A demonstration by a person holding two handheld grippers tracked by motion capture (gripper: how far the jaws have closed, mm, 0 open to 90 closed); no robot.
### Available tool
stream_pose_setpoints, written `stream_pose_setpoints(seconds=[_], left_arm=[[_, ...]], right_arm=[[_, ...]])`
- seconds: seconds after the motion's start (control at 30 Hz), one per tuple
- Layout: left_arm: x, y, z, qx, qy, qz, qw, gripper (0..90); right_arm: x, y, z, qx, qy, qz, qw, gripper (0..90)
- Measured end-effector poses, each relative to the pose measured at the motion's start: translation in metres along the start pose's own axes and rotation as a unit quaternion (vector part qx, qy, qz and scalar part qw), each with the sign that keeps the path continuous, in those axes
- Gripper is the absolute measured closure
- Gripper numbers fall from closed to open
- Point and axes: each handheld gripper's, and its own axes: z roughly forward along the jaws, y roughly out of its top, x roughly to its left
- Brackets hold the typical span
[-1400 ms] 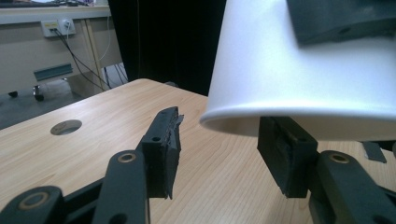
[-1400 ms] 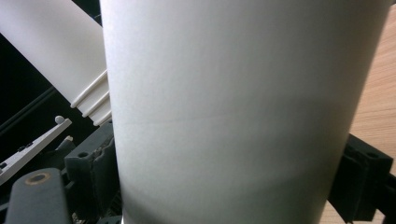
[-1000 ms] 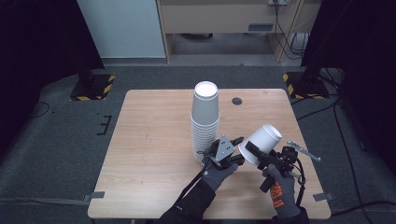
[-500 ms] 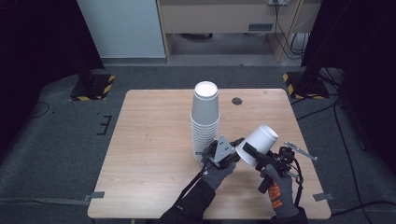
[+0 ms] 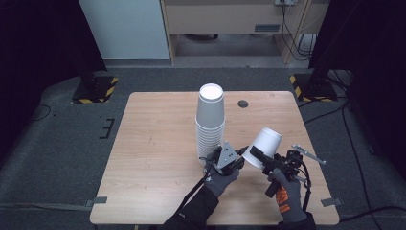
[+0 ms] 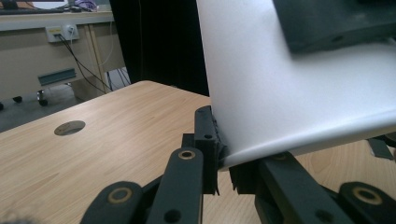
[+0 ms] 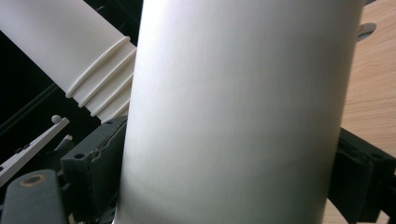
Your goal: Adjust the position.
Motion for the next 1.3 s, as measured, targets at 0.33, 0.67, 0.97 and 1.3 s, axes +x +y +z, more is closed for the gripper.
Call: stream_pose_setpoints(seconds=[0.33,0.67,0.97,1.3], left_arm=[[-0.002,-0.005,-0.004,0.007,-0.016,-0.004,0.9998,82.6],[-0.003,-0.006,0.003,-0.016,0.007,-0.007,0.9998,78.8],[-0.001,-0.004,-0.004,-0.003,-0.009,-0.012,0.9999,82.3],[-0.001,-0.001,-0.015,0.010,-0.017,0.003,0.9998,84.4]], right_arm=[[-0.003,0.001,-0.001,-0.001,-0.005,0.000,1.0000,11.6],[0.000,-0.005,0.005,0.010,-0.001,0.006,0.9999,12.4],[-0.004,-0.002,0.004,0.005,0.003,0.006,1.0000,8.9],[-0.008,0.001,0.003,-0.012,-0.004,-0.005,0.9999,4.4]])
